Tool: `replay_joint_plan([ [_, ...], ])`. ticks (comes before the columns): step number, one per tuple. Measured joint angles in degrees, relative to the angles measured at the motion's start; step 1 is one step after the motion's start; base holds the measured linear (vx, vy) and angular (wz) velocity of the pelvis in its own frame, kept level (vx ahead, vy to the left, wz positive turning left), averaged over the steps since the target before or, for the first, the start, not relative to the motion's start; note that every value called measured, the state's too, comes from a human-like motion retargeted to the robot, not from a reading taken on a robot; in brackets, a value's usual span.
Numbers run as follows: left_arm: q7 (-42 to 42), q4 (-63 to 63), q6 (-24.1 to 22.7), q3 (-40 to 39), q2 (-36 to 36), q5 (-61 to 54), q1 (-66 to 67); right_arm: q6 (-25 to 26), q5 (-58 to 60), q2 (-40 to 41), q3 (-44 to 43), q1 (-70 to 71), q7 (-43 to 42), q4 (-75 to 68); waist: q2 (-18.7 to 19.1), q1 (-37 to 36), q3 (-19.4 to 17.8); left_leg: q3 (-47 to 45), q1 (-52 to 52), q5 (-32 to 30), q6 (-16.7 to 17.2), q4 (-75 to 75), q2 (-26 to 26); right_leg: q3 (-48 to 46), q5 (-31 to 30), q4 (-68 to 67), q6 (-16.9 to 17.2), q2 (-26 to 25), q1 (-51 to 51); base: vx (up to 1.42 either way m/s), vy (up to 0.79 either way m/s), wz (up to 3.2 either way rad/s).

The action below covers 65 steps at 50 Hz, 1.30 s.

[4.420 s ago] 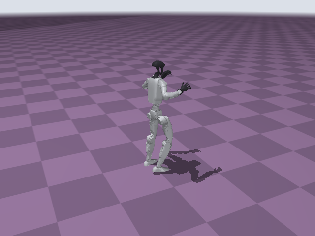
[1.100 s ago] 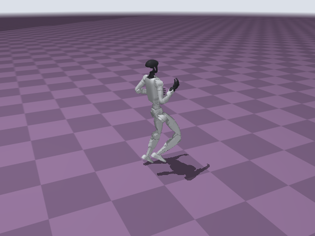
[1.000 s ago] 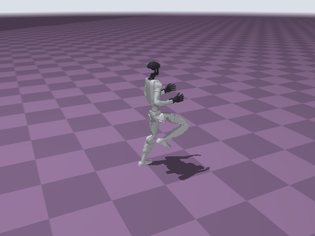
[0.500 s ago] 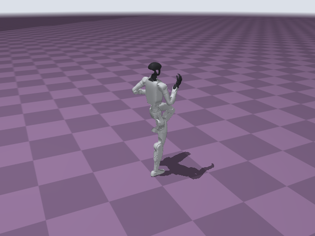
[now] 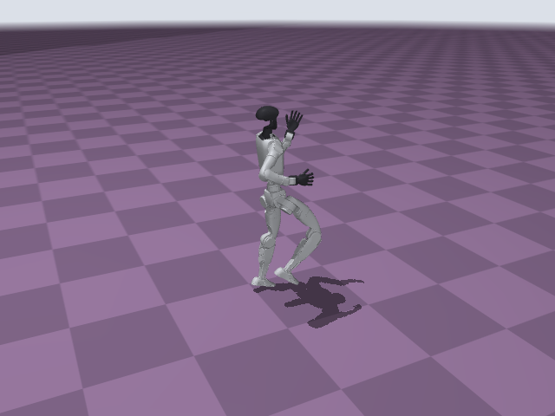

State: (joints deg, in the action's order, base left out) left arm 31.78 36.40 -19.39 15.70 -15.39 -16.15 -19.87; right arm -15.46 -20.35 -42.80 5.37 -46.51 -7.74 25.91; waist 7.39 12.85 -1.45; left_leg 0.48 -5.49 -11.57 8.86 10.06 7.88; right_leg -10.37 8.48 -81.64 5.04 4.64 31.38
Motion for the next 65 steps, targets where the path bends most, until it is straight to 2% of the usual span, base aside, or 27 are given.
replay_joint_plan([
  [3, -10.06, 2.18, 3.32, 0.24, 1.92, -5.7, 9.6, 6.34, 2.07, 4.7, 2.06, 4.0, -1.47, -6.12, -5.29, -4.92, -2.95, -9.84, 9.12, 14.01, -8.25, 33.53, -1.8, 9.59, -15.66, 37.99, 3.2, -0.53, -26.34, -0.08, -0.09, 0.07],
  [5, -13.31, 1.38, 2.48, 1.02, 1.15, -9.14, 16.04, 4.04, -0.65, 8.06, 5.17, 11.91, -1.67, -11.14, -8.41, -10.33, -4.73, -13.14, 23.16, 25.07, -11.39, 66.14, -1.71, 16.67, -24.45, 58.39, 6.22, 1.6, -38.24, -0.13, -0.07, -0.81],
  [8, -10.81, -4.33, 1.6, 2.62, -2.39, -14.51, 22.12, 4.67, 1.86, 11.23, 6.73, 29.06, -4.94, -18.26, -11.07, -19.13, -7.85, -14.63, 49.95, 32.99, -9.48, 106.72, 1.66, 18.45, 1.75, 64.83, 1.46, 6.47, -40.92, -0.17, -0.07, -0.78],
  [10, -8.46, -9.82, -0.28, 1.41, -5.83, -14.87, 30.18, 2.15, 2.93, 11.97, 7.96, 41.15, -9.25, -17.92, -11.18, -23.66, -11.82, -13.28, 61.88, 36.85, -3.91, 122.57, 2.39, 19.35, 16.58, 68.02, -4.74, 8.38, -43.08, -0.23, -0.07, -1.07],
  [12, -9.82, -13.9, 0.04, -4.19, -10.01, -16.74, 40.21, 0.88, 0.96, 12.45, 7.84, 55.0, -9.07, -11.52, -9.75, -25.97, -17.57, -10.52, 65.35, 39.36, 0.05, 127.78, 4.73, 23.33, 20.16, 60.17, -8.07, 6.55, -40.62, -0.21, -0.04, -1.16],
  [14, -12.73, -13.09, 0.85, -7.22, -14.24, -17.28, 50.81, 0.37, -0.67, 15.43, 7.61, 61.84, -8.1, -2.1, -10.28, -24.81, -16.34, -9.43, 66.99, 39.09, -3.33, 125.34, 4.88, 21.64, 15.81, 60.56, -7.21, 6.26, -40.29, 0.06, 0.01, 0.65],
  [17, -14.07, -7.18, 1.33, -5.57, -23.01, -16.81, 61.48, -0.39, -2.15, 20.13, 7.78, 57.61, -8.25, 14.05, -13.24, -25.23, -6.44, -11.66, 64.31, 34.88, -11.1, 111.32, 0.47, 13.91, -2.1, 78.7, -3.19, 8.81, -45.89, 0.28, 0.08, 1.65],
  [20, -18.74, -4.92, 3.85, -8.73, -24.75, -18.21, 69.94, 0.04, -7.54, 22.41, 11.82, 50.48, -2.76, 22.22, -13.51, -29.21, -2.1, -13.37, 45.35, 26.22, -8.29, 85.8, -1.09, 13.96, -13.85, 80.27, -2.28, 8.03, -45.95, 0.21, 0.12, -0.56],
  [23, -21.09, -6.53, 8.25, -11.51, -16.7, -17.71, 72.34, 1.71, -9.5, 21.13, 17.36, 43.61, 0.07, 19.29, -4.16, -26.17, -5.42, -8.62, 15.0, 8.39, 2.09, 48.7, 2.05, 9.76, -2.22, 53.7, -9.84, -0.95, -42.03, 0.09, 0.13, -0.89],
  [25, -17.72, -10.32, 9.54, -9.82, -12.03, -16.4, 64.65, 3.81, -4.19, 20.61, 19.77, 41.54, 1.05, 13.12, -5.64, -23.44, -2.44, -5.95, 9.1, -1.93, 0.8, 27.27, -0.44, 7.21, 9.97, 10.63, -6.77, -0.14, -16.06, -0.02, 0.11, -0.08],
  [27, -16.66, -14.64, 9.01, -6.54, -7.49, -13.6, 55.09, 2.98, 3.63, 20.14, 19.66, 37.23, -1.72, 6.26, -2.29, -19.87, -1.64, -2.4, 1.99, 3.42, 1.97, 12.07, 2.27, 3.87, 16.34, -15.66, -6.9, -3.25, 0.24, -0.08, 0.12, 0.33],
  [28, -16.12, -16.95, 8.02, -4.84, -5.15, -12.49, 49.0, 2.43, 7.38, 20.58, 18.42, 35.68, -2.85, 2.33, -1.38, -17.44, -2.21, -2.1, 0.41, 12.97, 0.89, 9.23, 3.65, 2.24, 18.46, -27.39, -5.08, -3.56, 8.28, -0.15, 0.14, 0.91],
  [30, -11.52, -20.81, 4.51, -0.63, -2.04, -9.26, 33.16, 0.68, 11.77, 22.93, 13.44, 31.76, -7.2, -5.65, -0.61, -10.94, -5.27, -1.26, 1.33, 29.76, -4.01, 10.34, 5.43, 0.1, 21.02, -45.49, 0.23, -2.82, 21.75, -0.22, 0.11, 1.76],
  [32, -5.71, -20.61, 4.31, 3.94, -3.29, -6.35, 12.66, -0.26, 4.44, 25.82, 5.42, 24.87, -9.84, -9.36, -0.77, -5.43, -9.33, 4.52, 7.71, 35.29, -9.37, 19.26, 5.18, -0.96, 22.87, -52.45, 3.08, -0.57, 28.13, -0.22, 0.01, 2.21],
  [35, -6.04, -15.34, 4.09, 5.09, -4.04, -2.13, -5.95, -2.17, -4.49, 17.65, -0.42, 10.94, -4.07, -4.84, -0.52, -4.12, -4.89, 3.9, 10.89, 27.6, -9.22, 19.26, 4.6, -1.53, 23.7, -49.07, -5.28, 4.28, 29.39, 0.02, -0.01, 0.14],
  [37, -3.94, -9.98, 2.17, 2.97, -2.53, 0.47, -7.11, -2.85, -4.69, 8.88, -1.5, 4.64, -0.85, -0.33, 0.32, -2.9, -1.25, 0.29, 3.82, 14.05, -5.58, 5.82, 4.76, -1.84, 20.07, -38.0, -8.01, 3.08, 21.78, 0.23, -0.04, -0.6],
  [40, -4.45, -2.57, 1.06, 0.07, -0.46, -1.2, -3.12, -0.7, -6.59, 3.28, -2.57, -1.52, 3.01, 0.78, 0.34, 0.26, 1.49, -0.3, -1.51, -1.27, 0.22, -2.0, 4.0, -1.6, 7.27, -11.65, -3.05, -0.94, 2.02, 0.23, -0.1, 0.5],
  [45, -14.14, 3.37, 2.5, -2.36, 1.89, -9.24, 14.56, 4.16, 0.94, 7.7, 2.08, 7.89, 1.62, -12.47, -8.14, -6.85, 0.56, -11.81, 17.05, 19.26, -9.73, 53.27, -0.74, 11.68, -23.56, 58.17, 3.88, 0.41, -38.94, 0.0, -0.08, 0.01],
  [47, -14.08, 1.8, 1.88, -1.64, 0.65, -15.34, 19.33, 5.36, 2.65, 12.04, 4.98, 19.69, -2.4, -20.66, -11.72, -13.17, -2.56, -15.57, 32.4, 27.26, -12.35, 83.09, 0.41, 17.82, -18.44, 70.28, 4.04, 4.59, -44.51, -0.15, -0.09, -1.01],
  [48, -13.79, -0.18, 2.03, -2.03, -1.18, -15.47, 22.62, 5.09, 2.02, 12.38, 5.78, 25.76, -4.64, -23.59, -12.28, -16.26, -2.81, -16.1, 41.25, 29.33, -11.89, 96.66, 3.42, 19.08, -8.2, 69.43, 3.81, 5.16, -43.38, -0.19, -0.1, -1.28],
  [50, -12.16, -5.04, 1.53, -2.86, -4.03, -16.85, 29.36, 3.45, 4.7, 12.99, 6.42, 38.6, -10.41, -25.43, -11.95, -22.35, -7.09, -14.29, 56.02, 32.18, -7.24, 116.79, 5.96, 20.76, 10.23, 69.77, -0.57, 6.51, -43.16, -0.26, -0.09, -1.49],
  [53, -12.75, -12.39, 1.36, -7.41, -9.55, -21.66, 43.24, 0.63, 2.54, 13.52, 6.92, 58.83, -12.59, -14.82, -9.04, -27.36, -16.73, -9.28, 62.85, 36.24, 0.75, 127.27, 7.08, 26.3, 18.6, 63.0, -8.78, 4.56, -42.48, -0.26, -0.05, -1.38],
  [55, -14.87, -13.27, 2.31, -8.26, -13.91, -22.19, 52.27, 0.13, 1.65, 15.94, 7.31, 66.26, -11.49, -4.92, -9.62, -25.99, -14.97, -7.86, 65.04, 35.86, -3.47, 125.3, 7.89, 24.33, 15.31, 61.59, -8.55, 3.95, -41.0, 0.04, -0.03, 0.87],
  [57, -14.84, -9.93, 2.45, -6.08, -19.96, -19.71, 58.1, 0.14, 2.96, 18.83, 8.66, 64.64, -11.95, 6.71, -11.66, -24.5, -8.18, -8.84, 64.22, 32.64, -9.81, 116.4, 4.52, 18.42, 3.18, 73.99, -5.84, 5.91, -44.44, 0.26, 0.04, 1.98],
  [60, -17.33, -5.51, 4.19, -5.72, -24.58, -18.85, 65.18, 0.35, 0.05, 22.06, 13.19, 58.45, -7.16, 19.18, -13.42, -27.15, -2.04, -11.12, 48.93, 25.11, -9.88, 92.59, -0.65, 17.48, -14.15, 81.7, -2.45, 7.18, -45.46, 0.24, 0.12, -0.04],
  [63, -19.57, -3.99, 7.68, -8.99, -18.8, -19.31, 71.45, 1.24, -6.21, 22.45, 19.09, 51.44, -2.25, 19.98, -5.55, -24.99, -4.94, -7.78, 17.13, 9.86, 0.91, 54.9, 0.8, 14.05, -7.95, 65.54, -8.31, -0.85, -45.46, 0.13, 0.11, -1.28],
  [65, -16.84, -6.7, 9.35, -6.63, -13.52, -16.89, 65.99, 3.21, -2.5, 21.36, 21.97, 47.88, 0.3, 15.85, -5.18, -22.28, -1.79, -5.47, 9.29, -0.61, 1.06, 31.57, -0.53, 7.92, 6.05, 20.51, -6.92, -1.47, -19.59, -0.02, 0.1, -0.47],
])
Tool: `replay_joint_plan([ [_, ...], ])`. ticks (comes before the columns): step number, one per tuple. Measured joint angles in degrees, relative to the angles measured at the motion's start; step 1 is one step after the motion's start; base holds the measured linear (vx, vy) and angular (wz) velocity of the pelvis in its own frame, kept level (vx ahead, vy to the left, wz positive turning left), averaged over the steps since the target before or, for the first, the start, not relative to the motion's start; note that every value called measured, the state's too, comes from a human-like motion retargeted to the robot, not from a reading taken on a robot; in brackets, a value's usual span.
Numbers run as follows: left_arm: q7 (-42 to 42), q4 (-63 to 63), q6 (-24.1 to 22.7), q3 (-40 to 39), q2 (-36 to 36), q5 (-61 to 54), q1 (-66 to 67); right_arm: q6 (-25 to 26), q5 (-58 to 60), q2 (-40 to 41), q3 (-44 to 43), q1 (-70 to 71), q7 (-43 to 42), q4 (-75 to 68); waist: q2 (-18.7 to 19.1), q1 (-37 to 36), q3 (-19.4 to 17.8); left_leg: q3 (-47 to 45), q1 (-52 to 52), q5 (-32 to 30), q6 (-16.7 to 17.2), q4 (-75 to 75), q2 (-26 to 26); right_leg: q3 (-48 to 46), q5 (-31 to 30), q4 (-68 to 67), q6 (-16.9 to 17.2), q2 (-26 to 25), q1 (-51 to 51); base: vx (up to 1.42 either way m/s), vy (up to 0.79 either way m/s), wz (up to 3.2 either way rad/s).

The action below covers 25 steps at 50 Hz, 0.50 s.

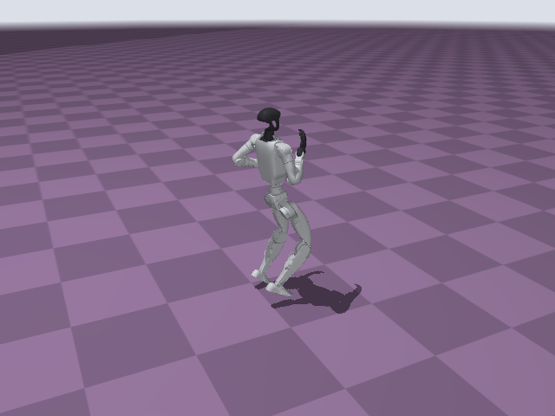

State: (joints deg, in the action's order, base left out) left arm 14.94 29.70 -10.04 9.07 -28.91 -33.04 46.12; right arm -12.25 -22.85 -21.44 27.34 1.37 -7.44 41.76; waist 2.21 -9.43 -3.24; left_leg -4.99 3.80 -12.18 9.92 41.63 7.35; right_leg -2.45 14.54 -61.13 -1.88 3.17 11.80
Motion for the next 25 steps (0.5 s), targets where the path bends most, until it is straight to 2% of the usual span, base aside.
replay_joint_plan([
  [1, 0.75, -1.34, -0.06, 1.15, 1.86, 1.6, -4.04, -0.06, 3.24, -0.84, 1.07, -2.1, -1.34, -2.8, 1.55, 2.04, 0.41, 1.06, -4.29, -0.36, 1.22, -9.83, 1.13, -2.7, 3.94, -14.68, -1.63, -0.57, 8.59, -0.09, 0.1, -0.05],
  [2, 1.52, -2.93, -0.43, 2.5, 3.81, 3.27, -8.85, -0.22, 6.52, -1.56, 1.78, -3.88, -2.66, -5.82, 2.87, 4.11, 0.43, 1.54, -7.98, 2.17, 1.73, -17.93, 2.21, -5.08, 7.49, -28.75, -2.48, -0.66, 17.15, -0.14, 0.13, 0.23],
  [3, 2.35, -4.99, -1.41, 4.24, 5.97, 5.06, -15.18, -0.55, 9.85, -2.07, 1.8, -5.01, -3.93, -9.3, 3.71, 6.23, -0.34, 0.83, -10.45, 10.51, 0.82, -22.57, 3.18, -6.79, 10.3, -41.62, -1.75, 0.2, 25.62, -0.18, 0.16, 0.41],
  [5, 5.77, -9.31, -4.42, 8.72, 10.46, 7.64, -30.27, -1.44, 15.37, -2.57, 0.34, -7.48, -7.4, -16.37, 4.48, 10.69, -2.81, -1.09, -12.59, 27.76, -3.47, -26.38, 4.04, -7.59, 13.51, -62.24, 2.56, 2.13, 41.37, -0.22, 0.19, 0.85],
  [6, 8.39, -10.76, -5.62, 10.71, 11.19, 8.39, -39.77, -1.9, 15.78, -2.63, -2.04, -9.61, -9.86, -18.88, 4.03, 13.06, -5.88, 0.27, -11.76, 32.33, -6.4, -23.56, 3.72, -7.18, 14.94, -67.96, 4.85, 3.66, 45.44, -0.25, 0.15, 1.48],
  [7, 10.64, -11.77, -6.56, 12.43, 11.57, 9.15, -49.29, -2.48, 15.18, -2.8, -4.73, -12.08, -11.8, -20.69, 3.47, 15.03, -8.73, 1.91, -10.17, 35.76, -8.73, -19.64, 3.24, -6.8, 16.38, -72.47, 6.29, 5.59, 48.72, -0.24, 0.1, 1.76],
  [8, 12.16, -11.9, -6.95, 13.6, 11.23, 9.92, -58.86, -3.32, 12.52, -3.17, -8.05, -15.25, -12.7, -21.09, 2.66, 16.18, -11.12, 4.1, -7.03, 36.9, -9.89, -13.52, 2.45, -6.49, 17.86, -74.61, 6.0, 8.32, 50.44, -0.16, 0.06, 1.19],
  [10, 13.21, -9.59, -7.2, 14.17, 11.45, 12.59, -72.3, -5.26, 7.31, -5.99, -12.78, -22.62, -11.41, -18.16, 2.12, 15.42, -10.38, 3.55, -2.81, 34.29, -9.32, -8.33, 2.03, -6.26, 18.41, -73.84, 2.23, 10.45, 53.47, 0.02, 0.0, -0.15],
  [12, 14.66, -4.83, -7.89, 12.21, 12.92, 16.28, -75.24, -6.41, 4.79, -13.28, -15.1, -30.07, -7.63, -11.57, 3.5, 15.31, -4.91, 0.13, -6.55, 25.92, -7.79, -17.72, 3.11, -6.59, 14.9, -65.5, 0.1, 5.35, 51.11, 0.27, -0.08, -1.18],
  [13, 15.63, -2.29, -8.45, 11.04, 13.39, 17.58, -74.47, -6.69, 3.5, -17.27, -16.15, -33.08, -5.75, -8.79, 4.5, 16.87, -2.52, -0.19, -9.64, 19.77, -6.29, -24.21, 3.64, -6.89, 12.46, -59.44, 0.27, 2.55, 47.22, 0.33, -0.12, -0.48],
  [15, 15.9, 1.6, -9.45, 9.58, 13.95, 16.75, -71.74, -6.41, 0.5, -22.18, -19.27, -38.4, -2.59, -6.28, 5.8, 20.95, 0.92, 1.86, -12.82, 7.12, -2.2, -32.41, 4.19, -7.65, 6.33, -44.42, 1.62, 0.14, 36.21, 0.3, -0.12, 0.51],
  [17, 10.23, 3.77, -8.42, 8.87, 15.34, 15.24, -66.02, -5.05, -0.23, -21.84, -22.57, -43.5, 0.28, -7.92, 5.34, 22.53, 3.44, 2.05, -11.45, 3.12, -1.01, -29.27, 3.31, -7.04, -1.39, -23.2, 2.71, -0.06, 21.54, 0.16, -0.1, 1.03],
  [18, 5.76, 4.71, -7.24, 8.47, 16.19, 15.15, -62.14, -4.22, 1.12, -20.63, -23.72, -45.24, 1.33, -9.46, 4.46, 22.63, 3.63, 0.69, -10.21, 5.03, -1.75, -23.24, 2.54, -5.6, -6.02, -9.68, 3.69, -0.41, 12.23, 0.11, -0.09, 1.01],
  [20, 1.83, 6.43, -6.42, 6.22, 15.53, 9.24, -56.49, -2.07, 2.72, -16.88, -23.05, -42.78, -1.88, -13.7, -0.52, 22.06, -2.89, -2.31, -8.97, 14.06, -4.97, -1.18, -0.31, 0.5, -19.94, 22.09, 9.33, 0.13, -12.28, 0.12, -0.1, 0.58],
  [21, 2.56, 6.54, -5.63, 5.93, 15.08, 7.52, -53.75, -2.02, 1.23, -14.31, -21.55, -39.52, -4.33, -16.86, -2.44, 19.47, -3.46, -3.94, -1.48, 20.08, -8.07, 15.98, -1.45, 5.4, -25.67, 34.64, 10.87, 1.66, -18.25, 0.06, -0.11, -0.32],
  [22, 2.78, 6.12, -5.24, 5.98, 14.75, 5.68, -51.39, -1.37, 1.39, -12.26, -20.01, -35.64, -6.03, -20.03, -4.13, 16.79, -3.8, -5.49, 6.64, 25.46, -10.63, 32.55, -2.25, 9.59, -27.93, 44.52, 11.53, 3.36, -22.52, -0.02, -0.1, -0.78],
  [23, 1.99, 4.63, -5.66, 6.72, 14.67, 3.61, -49.77, 0.46, 4.82, -11.24, -18.39, -30.49, -6.25, -23.26, -5.36, 13.94, -3.71, -6.87, 16.04, 29.57, -12.11, 47.91, -2.36, 12.36, -23.22, 49.02, 10.44, 5.41, -23.38, -0.06, -0.08, -0.69],
  [25, 2.29, 0.77, -6.66, 6.77, 12.91, 2.03, -44.16, 0.4, 4.76, -9.11, -15.49, -19.84, -8.13, -30.47, -6.48, 8.94, -3.48, -8.07, 33.42, 35.34, -12.17, 73.63, -0.54, 13.47, -4.4, 52.96, 6.6, 8.08, -23.64, -0.11, -0.06, -0.7],
])
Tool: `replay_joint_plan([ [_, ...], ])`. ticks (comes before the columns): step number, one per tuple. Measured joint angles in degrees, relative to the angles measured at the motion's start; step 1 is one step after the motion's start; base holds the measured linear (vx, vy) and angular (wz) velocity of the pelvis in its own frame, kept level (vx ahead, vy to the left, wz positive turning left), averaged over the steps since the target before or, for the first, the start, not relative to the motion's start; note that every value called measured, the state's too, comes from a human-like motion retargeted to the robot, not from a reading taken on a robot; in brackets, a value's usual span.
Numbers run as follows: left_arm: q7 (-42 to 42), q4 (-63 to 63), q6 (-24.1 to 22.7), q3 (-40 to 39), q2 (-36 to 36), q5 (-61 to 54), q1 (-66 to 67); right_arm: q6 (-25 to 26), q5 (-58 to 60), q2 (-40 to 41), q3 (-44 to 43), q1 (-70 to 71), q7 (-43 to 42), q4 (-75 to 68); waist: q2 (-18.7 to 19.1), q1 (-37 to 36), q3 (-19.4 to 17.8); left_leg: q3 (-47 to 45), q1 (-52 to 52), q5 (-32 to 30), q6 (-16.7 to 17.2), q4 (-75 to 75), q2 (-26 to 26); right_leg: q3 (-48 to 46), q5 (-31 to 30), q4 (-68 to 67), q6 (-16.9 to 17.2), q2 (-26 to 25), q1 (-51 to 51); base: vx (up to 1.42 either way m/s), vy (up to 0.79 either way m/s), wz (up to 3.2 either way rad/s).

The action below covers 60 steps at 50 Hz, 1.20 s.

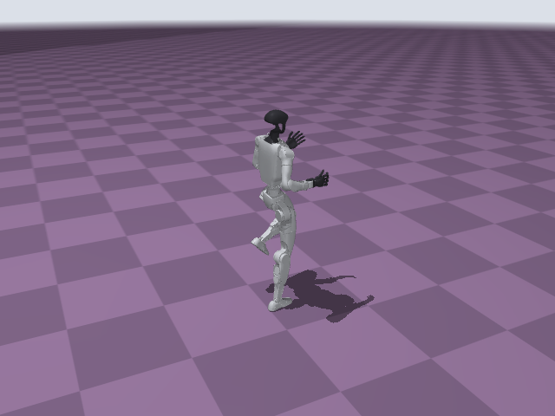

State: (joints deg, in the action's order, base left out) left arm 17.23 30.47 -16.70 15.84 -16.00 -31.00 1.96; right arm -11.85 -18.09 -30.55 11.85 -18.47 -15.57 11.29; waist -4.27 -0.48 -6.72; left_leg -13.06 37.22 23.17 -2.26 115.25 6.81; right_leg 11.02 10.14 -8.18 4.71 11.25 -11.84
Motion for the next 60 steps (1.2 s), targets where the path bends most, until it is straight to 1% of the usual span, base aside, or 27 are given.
replay_joint_plan([
  [2, 2.76, -5.34, -1.05, -1.28, -1.69, -0.7, 8.0, -1.3, 1.4, 0.76, 2.23, 12.96, -3.23, -3.78, 1.63, -4.99, -3.44, 1.56, 11.54, 4.43, 4.2, 15.86, 2.28, 2.14, 12.31, -0.46, -5.19, -0.48, 1.03, -0.17, -0.06, -1.46],
  [3, 3.27, -7.73, -1.89, -3.5, -3.53, -2.33, 12.25, -2.04, 1.65, 1.44, 3.26, 21.07, -4.61, -3.93, 2.67, -7.2, -7.58, 2.69, 13.49, 6.46, 7.15, 20.03, 3.53, 5.05, 15.21, -4.23, -8.2, -1.85, 1.95, -0.19, -0.05, -1.74],
  [5, 0.84, -9.26, -1.93, -7.44, -7.75, -4.68, 23.03, -2.81, 0.28, 4.02, 4.02, 33.62, -3.15, 0.85, 3.05, -7.9, -10.67, 3.85, 16.01, 8.06, 8.19, 21.88, 5.81, 7.51, 15.97, -11.81, -9.79, -4.0, 4.99, -0.08, -0.02, -0.69],
  [9, -0.1, -1.23, -1.91, -5.56, -20.26, -3.24, 39.23, -3.9, -3.78, 10.59, 3.97, 33.52, -2.62, 22.08, -0.95, -8.64, 1.35, 0.24, 14.94, 3.08, -0.95, 5.19, 2.79, -0.9, -4.09, 6.81, -3.02, 0.39, 0.01, 0.31, 0.05, 1.16],
  [12, -2.53, 0.83, 0.53, -7.48, -21.46, -3.56, 47.41, -3.54, -5.33, 11.49, 6.85, 28.1, 2.79, 33.86, -0.83, -13.65, 4.56, -2.25, -2.55, -6.63, 2.51, -20.64, 1.81, -2.18, -15.19, 6.49, -1.96, -0.11, 0.37, 0.25, 0.11, -1.01],
  [15, -4.49, -1.58, 4.87, -8.64, -13.92, -3.11, 49.93, -2.61, -7.43, 10.45, 11.43, 20.08, 7.06, 35.52, 8.07, -8.62, 1.63, 3.13, -28.82, -24.53, 11.36, -56.24, 3.96, -10.95, -4.48, -18.07, -11.14, -8.52, 3.46, 0.12, 0.13, -0.41],
  [17, -1.33, -5.91, 6.19, -6.67, -10.77, -0.07, 41.28, -0.56, -3.94, 10.28, 13.68, 16.97, 8.17, 30.54, 6.43, -4.95, 3.68, 7.22, -33.23, -32.55, 9.32, -76.24, 0.38, -14.58, 7.74, -62.97, -7.02, -6.38, 29.72, 0.01, 0.12, 0.33],
  [18, -0.9, -7.88, 6.37, -5.52, -9.2, 1.67, 36.28, -0.54, -1.19, 9.82, 14.43, 15.04, 7.42, 27.86, 8.38, -2.83, 1.89, 9.83, -38.39, -32.43, 10.89, -85.35, 1.45, -16.41, 11.29, -76.33, -7.7, -7.8, 36.23, -0.04, 0.12, 0.47],
  [20, 0.44, -12.45, 5.19, -1.88, -5.36, 4.5, 24.08, -0.76, 3.41, 8.81, 14.3, 12.79, 6.1, 21.57, 10.92, 1.13, -1.75, 11.47, -44.52, -18.13, 10.94, -94.32, 4.24, -19.7, 16.78, -100.29, -5.96, -8.54, 50.45, -0.09, 0.15, 0.63],
  [22, 4.42, -16.84, 2.19, 3.07, -2.43, 7.09, 8.04, -1.52, 4.18, 8.53, 12.42, 11.71, 4.42, 14.69, 10.72, 5.46, -5.17, 11.16, -44.35, -3.22, 6.77, -93.72, 5.16, -20.66, 19.05, -116.48, -0.84, -6.92, 63.7, -0.15, 0.15, 1.19],
  [25, 8.14, -15.52, 1.28, 6.89, -3.68, 9.99, -15.39, -2.79, -3.53, 7.86, 5.95, 3.59, 5.04, 12.45, 8.06, 11.64, -7.9, 16.45, -39.27, 1.06, 1.35, -86.36, 2.52, -20.81, 21.6, -123.57, 2.36, -1.02, 71.57, -0.06, 0.07, 1.45],
  [27, 8.13, -11.26, 1.03, 6.58, -2.29, 11.7, -22.85, -4.45, -8.33, 5.08, 2.52, -4.89, 7.15, 17.33, 8.31, 10.21, -2.61, 14.35, -39.69, -6.19, 2.82, -90.9, 2.03, -22.23, 20.12, -117.85, -2.11, 0.28, 71.58, 0.23, -0.01, -0.57],
  [30, 10.24, -3.55, -0.04, 3.94, 0.69, 17.1, -21.69, -3.05, -3.07, -6.24, -1.11, -11.68, 11.49, 24.82, 11.35, 9.94, 6.95, 9.56, -44.28, -24.79, 8.27, -105.4, 3.84, -24.45, 12.87, -98.64, -7.08, -6.63, 64.53, 0.32, -0.06, -1.31],
  [32, 9.1, 1.53, -0.52, 4.01, 3.87, 19.52, -15.84, -5.16, -12.19, -7.19, -1.81, -17.19, 13.18, 26.28, 13.63, 11.85, 12.17, 8.95, -42.05, -32.44, 11.53, -104.76, 4.7, -24.38, 6.09, -78.83, -7.55, -9.74, 53.99, 0.26, -0.07, 0.21],
  [35, 2.11, 8.09, 0.65, 3.17, 3.83, 10.0, -8.82, -3.85, -6.89, -5.38, -4.84, -21.27, 8.64, 23.67, 8.32, 13.44, 6.86, 5.81, -42.47, -26.07, 7.03, -84.54, 0.84, -19.64, -8.9, -43.21, -1.35, -7.61, 24.1, 0.26, -0.04, 1.1],
  [37, 0.25, 9.0, 0.26, 3.19, 2.66, 3.27, -6.45, -2.65, -2.66, -2.87, -3.23, -16.97, 3.3, 20.06, 4.05, 8.49, -0.55, 2.69, -35.65, -15.31, 2.85, -55.06, -1.84, -11.23, -21.89, -17.15, 2.51, -5.72, 5.98, 0.14, -0.05, -0.43],
  [38, 0.29, 8.47, -0.03, 3.76, 1.9, 1.18, -4.66, -1.4, -0.68, -2.34, -1.76, -12.88, 2.3, 17.26, 2.47, 5.8, -1.61, 1.21, -28.04, -10.19, 0.89, -38.76, -2.71, -6.82, -24.6, -8.27, 3.3, -3.88, 1.87, 0.05, -0.04, -0.78],
  [40, 1.14, 5.43, -1.38, 5.21, -0.09, -1.04, -0.51, 0.19, 1.41, -1.62, 1.33, -3.47, 1.86, 11.04, 0.21, 0.84, -1.44, -1.69, -10.5, -2.68, -1.25, -9.62, -1.8, -2.02, -12.51, -1.42, 1.45, -0.38, 0.08, -0.02, -0.04, -0.67],
  [43, 4.75, -3.08, -3.53, 2.82, -4.01, -1.74, 7.28, -1.35, 1.6, -1.59, 5.27, 15.34, 0.28, 4.37, 0.96, -7.42, -5.08, -1.69, 9.9, 3.96, 3.36, 17.67, 3.68, 0.97, 10.13, -1.77, -5.01, 0.1, 2.2, -0.09, -0.04, -1.26],
  [45, 3.77, -6.43, -3.53, -2.93, -7.06, -4.6, 15.41, -1.44, 1.09, -1.04, 6.76, 28.73, 1.59, 6.24, 2.67, -10.64, -10.63, 0.16, 14.24, 6.87, 7.34, 22.65, 6.65, 5.34, 11.58, -5.17, -9.2, -2.23, 3.11, -0.08, -0.02, -1.44],
  [46, 2.1, -5.41, -3.47, -4.71, -9.29, -5.61, 20.72, -1.36, 0.87, 1.06, 6.61, 31.62, 2.0, 9.66, 2.2, -10.27, -10.69, 0.46, 14.54, 7.2, 6.12, 20.8, 7.12, 4.54, 8.45, -3.9, -8.09, -2.23, 2.09, 0.07, -0.01, -0.11],
  [50, 0.11, 1.94, -2.81, -4.03, -22.34, -5.03, 36.54, -3.7, -5.77, 10.71, 4.78, 26.49, 0.38, 28.0, -3.57, -10.69, 0.0, -1.09, 13.57, 1.16, -2.55, 1.5, 1.67, -4.63, -12.43, 9.1, -1.82, 1.41, -1.35, 0.28, 0.05, 1.26],
  [52, -2.05, 2.33, -0.94, -5.3, -24.71, -3.33, 41.48, -4.15, -3.65, 10.91, 4.15, 22.04, 2.24, 32.6, -3.31, -13.33, 2.53, 0.3, 2.31, -6.95, -0.31, -16.47, -0.84, -6.8, -17.29, 6.93, -2.48, 0.1, -1.01, 0.21, 0.12, -0.51],
  [55, -3.79, -1.43, 3.02, -6.69, -19.73, 0.68, 44.73, -4.25, -6.09, 9.79, 6.91, 15.65, 5.4, 31.83, 5.64, -12.72, 0.82, 7.98, -26.15, -24.21, 9.59, -52.04, 1.23, -15.7, -6.41, -18.95, -10.87, -8.31, 1.75, 0.12, 0.13, -1.02],
  [57, 1.1, -7.62, 4.63, -4.2, -14.63, 5.58, 37.63, -2.36, -1.73, 9.29, 10.45, 14.91, 6.02, 24.88, 4.09, -9.93, 4.63, 11.03, -31.62, -34.59, 8.65, -72.84, -1.16, -19.95, 5.84, -64.68, -9.98, -4.73, 28.15, 0.03, 0.12, -0.39],
  [58, 2.3, -10.65, 5.15, -3.14, -12.37, 8.25, 33.61, -2.12, 1.24, 8.93, 11.7, 13.87, 5.24, 21.42, 5.58, -8.18, 4.31, 12.31, -37.24, -36.83, 10.23, -83.13, 0.13, -21.67, 9.37, -78.56, -11.46, -5.49, 35.05, -0.01, 0.13, -0.09],
  [60, 3.46, -17.34, 5.33, -1.06, -7.53, 12.12, 23.79, -1.85, 5.81, 8.24, 12.65, 12.7, 4.8, 14.57, 7.16, -4.36, 3.13, 10.98, -44.41, -24.98, 10.01, -94.22, 2.54, -24.41, 14.71, -103.62, -11.26, -4.66, 50.08, -0.07, 0.19, 0.22],
])
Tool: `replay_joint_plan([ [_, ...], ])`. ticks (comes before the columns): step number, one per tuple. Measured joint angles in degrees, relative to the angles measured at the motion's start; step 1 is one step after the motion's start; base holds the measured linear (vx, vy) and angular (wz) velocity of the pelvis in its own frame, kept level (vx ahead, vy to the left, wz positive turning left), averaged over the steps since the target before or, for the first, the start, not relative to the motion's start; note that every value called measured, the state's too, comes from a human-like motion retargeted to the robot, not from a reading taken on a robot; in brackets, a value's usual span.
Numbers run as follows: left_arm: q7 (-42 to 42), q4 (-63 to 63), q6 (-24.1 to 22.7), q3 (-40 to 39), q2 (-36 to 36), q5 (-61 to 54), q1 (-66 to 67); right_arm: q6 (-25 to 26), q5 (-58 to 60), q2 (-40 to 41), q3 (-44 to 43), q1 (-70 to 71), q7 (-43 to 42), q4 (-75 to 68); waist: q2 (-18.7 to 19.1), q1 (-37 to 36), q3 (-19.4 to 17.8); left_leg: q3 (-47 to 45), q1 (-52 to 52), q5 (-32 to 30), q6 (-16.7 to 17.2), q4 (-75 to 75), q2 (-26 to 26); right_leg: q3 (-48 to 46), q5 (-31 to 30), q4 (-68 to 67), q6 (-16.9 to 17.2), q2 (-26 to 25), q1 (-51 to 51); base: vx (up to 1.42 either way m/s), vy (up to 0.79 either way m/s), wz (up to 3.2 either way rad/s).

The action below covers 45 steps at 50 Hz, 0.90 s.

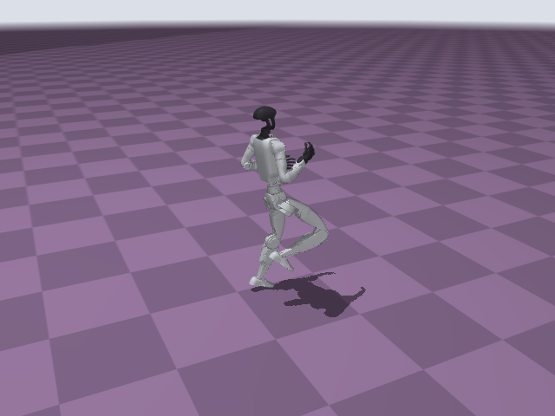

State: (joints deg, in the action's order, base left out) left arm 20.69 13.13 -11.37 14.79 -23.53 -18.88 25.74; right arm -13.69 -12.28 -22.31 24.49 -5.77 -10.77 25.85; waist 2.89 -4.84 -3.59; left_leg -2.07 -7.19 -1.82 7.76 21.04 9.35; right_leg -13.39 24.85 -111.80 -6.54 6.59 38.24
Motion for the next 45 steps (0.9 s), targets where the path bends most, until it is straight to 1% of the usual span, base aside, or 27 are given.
replay_joint_plan([
  [2, 1.84, -5.9, -0.83, 2.01, 3.95, 0.37, -11.88, 0.08, 1.44, 0.3, -0.92, -0.77, -0.91, -5.89, -0.67, 5.66, -3.2, -0.7, -1.99, 18.27, -4.25, -1.01, -0.43, 0.43, 2.6, -17.78, 4.44, 4.11, 13.52, -0.15, 0.24, 1.21],
  [4, 4.58, -9.05, -1.4, 3.44, 4.2, 0.21, -25.8, 0.19, -1.15, 0.75, -4.31, -2.59, -3.19, -9.04, -2.65, 12.72, -9.82, 3.99, 0.15, 27.07, -8.23, 7.54, -2.59, 2.4, 5.24, -26.07, 9.79, 8.51, 18.86, -0.2, 0.16, 2.44],
  [5, 5.42, -9.65, -1.47, 4.12, 3.16, 0.28, -33.24, 0.16, -3.62, 0.83, -6.91, -4.07, -3.9, -9.53, -3.89, 15.57, -13.3, 6.87, 2.71, 29.06, -9.09, 14.63, -3.97, 3.34, 6.51, -27.53, 11.74, 10.76, 19.49, -0.14, 0.09, 1.89],
  [6, 4.93, -8.81, -1.33, 4.78, 2.47, 1.21, -38.84, -0.23, -5.61, 0.73, -8.91, -6.7, -3.25, -8.42, -4.4, 15.49, -13.75, 6.86, 3.59, 28.43, -8.79, 16.7, -4.8, 3.84, 6.39, -25.98, 10.97, 12.35, 19.73, -0.02, 0.06, 0.82],
  [8, 3.34, -5.64, -1.51, 5.31, 1.77, 3.17, -45.88, -1.29, -8.72, -0.15, -11.19, -11.95, -0.7, -4.56, -4.81, 13.35, -10.9, 3.85, 0.8, 25.29, -8.33, 10.75, -5.34, 3.86, 4.49, -19.74, 7.82, 13.2, 19.05, 0.22, 0.01, -1.09],
  [10, 4.04, -0.16, -2.86, 4.13, 1.63, 4.57, -45.14, -1.82, -11.68, -3.74, -11.58, -16.43, 3.44, 0.81, -4.05, 13.72, -4.18, 0.13, -5.32, 17.22, -7.26, -3.63, -4.71, 1.95, -0.2, -8.2, 6.21, 10.78, 13.7, 0.39, -0.07, -1.23],
  [11, 5.23, 2.95, -3.66, 3.31, 2.08, 4.31, -42.78, -1.63, -13.59, -6.04, -12.26, -18.86, 5.31, 2.87, -2.94, 16.72, -0.97, 1.06, -6.29, 11.32, -5.29, -7.87, -4.1, 0.27, -3.91, 0.38, 7.5, 9.49, 7.94, 0.39, -0.12, 0.15],
  [13, 5.95, 8.66, -4.76, 2.18, 3.31, 2.23, -38.9, -1.33, -16.28, -8.5, -14.62, -24.49, 6.99, 5.3, -1.14, 21.53, 3.32, 3.89, -7.43, -0.69, -0.57, -13.1, -3.35, -2.55, -12.65, 20.87, 11.54, 6.4, -6.19, 0.35, -0.11, 1.16],
  [15, 3.21, 13.17, -4.35, 1.14, 4.62, -1.29, -36.74, -1.1, -15.34, -7.35, -17.2, -29.23, 5.24, 4.73, -1.7, 21.64, 3.91, 3.46, -7.93, -6.81, 0.22, -10.99, -4.41, -0.67, -23.93, 47.33, 17.12, 1.31, -23.1, 0.25, -0.07, 0.57],
  [17, -0.29, 16.77, -2.77, -0.24, 6.48, -2.32, -34.18, -0.44, -11.5, -6.0, -17.56, -29.35, 2.16, 2.08, -5.29, 16.46, 2.93, -2.96, -1.24, 0.97, -6.52, 9.77, -8.15, 10.72, -35.67, 79.57, 19.34, -1.18, -40.66, 0.09, -0.07, -0.96],
  [18, -0.96, 18.54, -2.92, -0.9, 7.45, -3.5, -32.86, 0.02, -9.77, -6.13, -16.92, -27.49, 0.74, 0.46, -6.76, 13.68, 3.12, -6.09, 6.97, 7.43, -8.95, 26.79, -9.21, 17.12, -38.4, 93.98, 17.45, 0.01, -47.08, -0.01, -0.06, -1.48],
  [19, -1.04, 19.98, -3.22, -1.38, 8.05, -4.89, -31.74, 0.97, -8.41, -6.36, -15.76, -24.29, 0.24, -1.44, -7.8, 10.87, 3.62, -8.35, 16.04, 12.81, -10.47, 42.87, -9.21, 20.54, -34.34, 101.3, 14.71, 1.56, -49.45, -0.05, -0.05, -1.56],
  [20, -0.82, 21.25, -3.58, -1.77, 8.48, -6.38, -30.74, 2.15, -7.22, -6.64, -14.35, -20.43, 0.2, -3.5, -8.63, 8.05, 4.27, -10.17, 25.54, 17.63, -11.53, 58.49, -8.67, 22.46, -26.88, 105.09, 11.54, 3.3, -49.8, -0.06, -0.02, -1.81],
  [22, -1.3, 22.68, -5.46, -4.01, 8.14, -8.46, -27.83, 2.08, -6.33, -6.39, -11.7, -10.85, -0.07, -7.58, -8.51, 0.98, 0.02, -11.8, 37.09, 23.61, -7.6, 82.1, -5.38, 22.6, -11.99, 108.23, 8.08, 4.75, -51.7, -0.12, 0.0, -2.11],
  [23, -2.09, 22.68, -6.5, -5.24, 8.06, -10.0, -25.32, 1.34, -6.13, -6.17, -10.02, -5.19, -0.58, -9.83, -7.8, -1.99, -2.84, -11.47, 41.27, 26.39, -5.26, 90.93, -4.39, 23.9, -7.76, 108.26, 5.67, 4.84, -51.77, -0.22, 0.0, -2.12],
  [25, -2.94, 21.55, -7.19, -8.52, 7.32, -15.77, -18.84, -0.18, -5.06, -7.18, -7.23, 8.02, -2.82, -11.97, -3.26, -6.11, -10.09, -8.28, 46.23, 31.03, 0.5, 103.41, -0.68, 29.47, -1.43, 98.16, -1.23, 0.53, -48.08, -0.26, -0.01, -1.73],
  [27, -4.17, 20.81, -6.3, -8.63, 5.66, -19.45, -10.98, -0.01, -4.73, -7.62, -5.74, 18.22, -2.69, -8.61, -2.86, -5.37, -11.09, -7.15, 52.76, 32.62, -1.88, 108.0, 0.99, 29.27, 1.33, 86.96, -1.19, -0.85, -40.97, -0.09, 0.01, 0.21],
  [28, -4.72, 21.27, -6.27, -7.66, 3.82, -19.85, -6.94, -0.2, -6.9, -7.1, -5.58, 20.5, -2.44, -5.63, -3.39, -3.92, -8.64, -7.01, 56.12, 32.29, -5.16, 108.23, 1.13, 27.01, 0.62, 87.86, -0.18, 0.11, -39.95, 0.12, 0.03, 1.7],
  [30, -5.33, 23.41, -5.82, -5.64, -2.55, -18.56, -0.67, -0.64, -8.87, -5.02, -6.6, 19.13, -3.28, 1.49, -4.9, -2.77, -2.64, -7.57, 58.58, 29.79, -11.3, 103.84, -0.06, 21.57, -6.28, 98.05, 2.16, 2.75, -42.81, 0.28, 0.05, 1.93],
  [33, -6.77, 24.41, -2.85, -5.01, -8.78, -16.22, 5.3, 0.05, -7.73, -2.14, -7.37, 12.47, -3.28, 10.5, -7.09, -7.09, 1.24, -11.17, 47.1, 21.96, -11.97, 84.27, -2.13, 20.17, -23.73, 107.54, 7.95, 5.05, -46.56, 0.27, 0.1, 0.37],
  [35, -8.46, 23.29, -1.01, -6.58, -7.13, -17.39, 11.65, 0.59, -7.65, -1.13, -4.93, 9.77, -1.71, 12.84, -6.83, -6.97, 2.47, -12.3, 34.8, 14.05, -9.05, 65.68, -3.07, 19.47, -29.9, 107.31, 8.58, 4.48, -47.27, 0.18, 0.12, -0.45],
  [37, -6.28, 21.23, -0.36, -5.51, -4.71, -14.14, 16.16, 0.46, -9.54, -1.12, -3.98, 4.21, 0.44, 14.39, -2.83, -5.66, 2.18, -9.38, 19.01, 2.58, -3.03, 41.9, -3.47, 15.18, -25.26, 96.82, 4.42, 1.0, -46.79, 0.15, 0.13, -0.18],
  [38, -4.66, 19.66, -0.21, -4.6, -3.57, -11.9, 16.52, 0.15, -9.32, -0.86, -3.23, 2.04, 0.41, 14.23, -0.53, -3.74, 1.42, -6.81, 11.04, -4.0, 0.0, 28.88, -3.0, 12.55, -20.21, 86.28, 1.65, -1.35, -44.51, 0.09, 0.15, 0.62],
  [40, -1.6, 15.27, 0.83, -1.47, -0.77, -5.34, 12.52, -0.27, -8.39, -0.82, -1.62, -1.7, 0.22, 13.42, 2.94, 0.82, 0.91, -2.73, 1.42, -10.65, 4.03, 8.19, -1.05, 7.92, -9.06, 58.28, -1.38, -4.05, -32.24, 0.02, 0.14, 1.22],
  [42, 1.65, 10.9, 0.53, 0.38, 0.38, -6.32, 2.62, 0.32, -9.26, 0.2, -0.51, -2.2, -1.17, 11.87, 1.27, 5.01, -0.2, -1.34, -0.26, 4.85, 0.04, 2.8, -1.53, 5.55, -2.83, 29.69, 5.44, -0.14, -15.21, -0.01, 0.11, 1.38],
  [43, 1.55, 8.49, 0.13, 2.03, 1.51, -5.75, -2.25, -0.22, -9.4, 0.49, -0.27, -2.86, -1.56, 11.15, 1.32, 7.31, -1.46, -1.24, -1.74, 13.61, -1.03, 1.2, -0.97, 4.89, 0.56, 20.08, 5.97, 0.99, -10.0, -0.09, 0.11, 1.49],
  [45, 2.48, 3.33, -0.73, 6.07, 3.36, -4.85, -14.38, -1.07, -9.86, 1.14, -0.91, -3.69, -2.01, 9.52, -0.31, 11.5, -5.45, -0.58, -2.95, 25.81, -6.01, 1.95, -1.65, 5.77, 6.58, 4.75, 7.81, 3.53, -1.94, -0.16, 0.11, 1.6],
])
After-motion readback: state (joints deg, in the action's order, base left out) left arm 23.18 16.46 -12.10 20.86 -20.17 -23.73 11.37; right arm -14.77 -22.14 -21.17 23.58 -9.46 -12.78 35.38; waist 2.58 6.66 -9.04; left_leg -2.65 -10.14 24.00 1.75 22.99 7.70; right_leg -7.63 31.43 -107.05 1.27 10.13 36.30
